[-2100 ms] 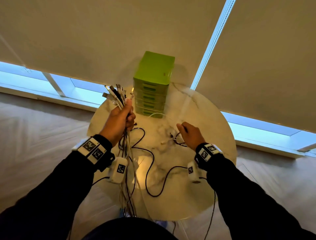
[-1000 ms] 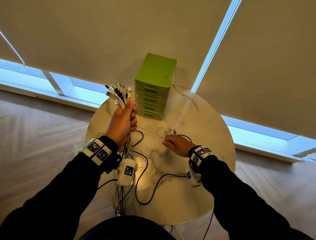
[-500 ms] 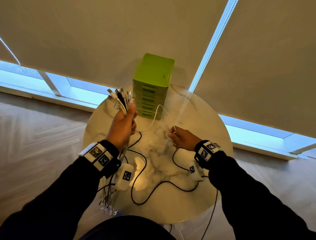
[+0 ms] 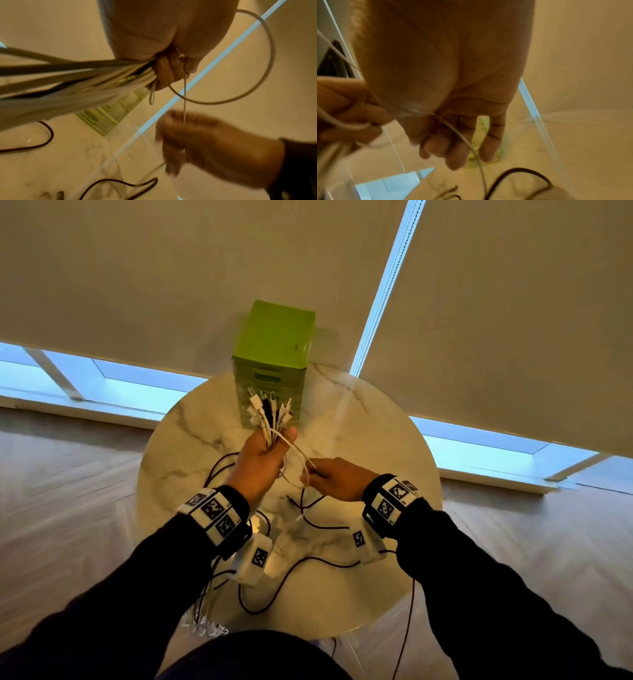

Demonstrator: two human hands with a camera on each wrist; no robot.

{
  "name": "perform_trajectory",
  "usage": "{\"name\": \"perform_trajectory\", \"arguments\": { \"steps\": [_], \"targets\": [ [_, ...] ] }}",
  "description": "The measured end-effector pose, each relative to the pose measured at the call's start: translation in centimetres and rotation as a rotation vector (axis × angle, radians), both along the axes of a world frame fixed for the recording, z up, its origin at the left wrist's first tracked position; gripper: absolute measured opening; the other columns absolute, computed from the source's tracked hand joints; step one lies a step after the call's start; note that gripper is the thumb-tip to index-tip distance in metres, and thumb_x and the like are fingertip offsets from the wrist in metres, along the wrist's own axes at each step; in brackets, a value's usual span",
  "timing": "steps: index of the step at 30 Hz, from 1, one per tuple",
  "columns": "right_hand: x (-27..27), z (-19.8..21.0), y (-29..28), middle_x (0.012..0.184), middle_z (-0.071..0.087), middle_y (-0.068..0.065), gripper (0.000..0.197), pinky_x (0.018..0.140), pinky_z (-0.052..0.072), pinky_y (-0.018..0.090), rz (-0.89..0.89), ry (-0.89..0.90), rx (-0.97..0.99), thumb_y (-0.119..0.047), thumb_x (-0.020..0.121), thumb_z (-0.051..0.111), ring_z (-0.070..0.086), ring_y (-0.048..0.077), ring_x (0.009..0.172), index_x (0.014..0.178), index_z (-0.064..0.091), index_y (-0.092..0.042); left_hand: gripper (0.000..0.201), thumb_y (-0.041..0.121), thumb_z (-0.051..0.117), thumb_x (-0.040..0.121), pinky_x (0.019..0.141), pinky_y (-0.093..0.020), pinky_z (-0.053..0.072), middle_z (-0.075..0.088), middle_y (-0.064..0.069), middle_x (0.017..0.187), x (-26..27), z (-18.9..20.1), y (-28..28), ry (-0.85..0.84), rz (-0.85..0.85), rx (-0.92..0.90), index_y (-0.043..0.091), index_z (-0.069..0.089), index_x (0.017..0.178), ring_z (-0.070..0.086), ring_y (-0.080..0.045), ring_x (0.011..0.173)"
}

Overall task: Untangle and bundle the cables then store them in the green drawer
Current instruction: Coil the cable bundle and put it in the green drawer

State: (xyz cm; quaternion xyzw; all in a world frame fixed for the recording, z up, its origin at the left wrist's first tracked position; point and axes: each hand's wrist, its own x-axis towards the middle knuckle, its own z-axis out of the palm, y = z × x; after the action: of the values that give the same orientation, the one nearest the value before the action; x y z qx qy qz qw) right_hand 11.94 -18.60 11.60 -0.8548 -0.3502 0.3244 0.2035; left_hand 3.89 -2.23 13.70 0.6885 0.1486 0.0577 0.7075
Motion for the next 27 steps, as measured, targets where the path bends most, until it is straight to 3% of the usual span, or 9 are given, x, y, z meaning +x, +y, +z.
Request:
{"name": "perform_trajectory", "arguments": {
  "steps": [4,9,12,15,17,19,22,24,27],
  "targets": [
    [0.3,-4.2,-2.9,0.098,0.06,0.0,0.024,0.08,0.036,0.026,-0.001,0.062,-0.228,-0.028,0.109,0.037,0.054,0.018,0.088,0.099,0.054,-0.015,0.025,0.032,0.058,0.102,0.044,-0.024,0.025,0.025,0.003,0.059,0.3,0.3,2.8,-0.034,0.161,-0.046,0.011,0.061,0.115,0.025,-0.009,0.048],
    [1.9,-7.2,-4.9,0.103,0.069,0.004,0.024,0.084,0.043,0.029,-0.229,0.033,-0.134,-0.031,0.109,0.032,0.063,0.026,0.099,0.103,0.053,-0.022,0.018,0.03,0.059,0.102,0.044,-0.023,0.023,0.023,-0.004,0.06,-0.4,0.8,6.3,-0.091,0.239,-0.033,0.012,0.062,0.105,0.023,-0.012,0.048],
    [2.8,-6.9,-3.3,0.125,0.062,0.011,0.029,0.091,0.042,0.032,-0.236,-0.049,-0.129,-0.033,0.105,0.045,0.059,0.03,0.115,0.125,0.055,-0.014,0.04,0.028,0.058,0.103,0.041,-0.019,0.028,0.023,-0.007,0.064,-1.2,1.0,6.4,-0.099,0.24,0.006,-0.005,0.051,0.126,0.025,-0.012,0.048],
    [2.9,-5.3,-1.0,0.152,0.035,0.01,0.069,0.109,0.039,0.042,-0.227,-0.171,-0.085,-0.036,0.094,0.065,0.043,0.03,0.136,0.152,0.032,-0.018,0.042,0.025,0.058,0.103,0.041,-0.018,0.031,0.026,-0.003,0.061,-1.9,1.6,6.4,-0.093,0.246,0.038,-0.009,0.047,0.126,0.027,-0.009,0.045],
    [2.0,-3.6,1.4,0.156,0.025,0.007,0.085,0.107,0.043,0.039,-0.179,-0.157,0.071,-0.034,0.088,0.074,0.045,0.026,0.133,0.156,0.023,-0.022,0.032,0.028,0.059,0.102,0.043,-0.022,0.031,0.028,0.0,0.058,-2.4,2.0,7.0,-0.075,0.245,0.085,0.001,0.057,0.117,0.027,-0.01,0.046],
    [0.6,-1.7,4.7,0.157,0.024,0.004,0.086,0.095,0.048,0.029,-0.087,-0.135,0.228,-0.032,0.089,0.074,0.056,0.016,0.116,0.157,0.02,-0.024,0.016,0.03,0.06,0.102,0.045,-0.026,0.029,0.029,0.004,0.054,-3.1,2.4,7.7,-0.067,0.229,0.079,0.023,0.066,0.088,0.027,-0.011,0.046],
    [-1.7,0.1,10.6,0.15,0.045,0.003,0.068,0.091,0.052,0.029,0.068,-0.092,0.362,-0.032,0.096,0.066,0.066,0.014,0.1,0.154,0.029,-0.025,0.03,0.031,0.061,0.101,0.046,-0.025,0.034,0.036,0.007,0.048,-4.4,2.6,9.4,-0.046,0.277,0.106,0.029,0.055,0.071,0.034,-0.008,0.044],
    [-3.1,0.9,14.0,0.126,0.066,0.003,0.044,0.089,0.054,0.032,0.142,-0.044,0.37,-0.031,0.101,0.058,0.067,0.016,0.098,0.142,0.047,-0.019,0.017,0.031,0.061,0.101,0.051,-0.024,0.038,0.046,0.011,0.048,-5.4,3.1,10.6,-0.052,0.278,0.164,0.023,0.062,0.086,0.041,-0.003,0.044],
    [-5.3,1.7,18.7,0.097,0.073,0.004,0.02,0.079,0.053,0.029,0.213,-0.049,0.402,-0.022,0.106,0.047,0.067,0.016,0.084,0.115,0.061,-0.011,0.009,0.026,0.059,0.102,0.053,-0.021,0.041,0.057,0.018,0.052,-7.9,3.5,13.8,-0.056,0.327,0.233,0.023,0.065,0.096,0.051,0.002,0.048]
  ]
}}
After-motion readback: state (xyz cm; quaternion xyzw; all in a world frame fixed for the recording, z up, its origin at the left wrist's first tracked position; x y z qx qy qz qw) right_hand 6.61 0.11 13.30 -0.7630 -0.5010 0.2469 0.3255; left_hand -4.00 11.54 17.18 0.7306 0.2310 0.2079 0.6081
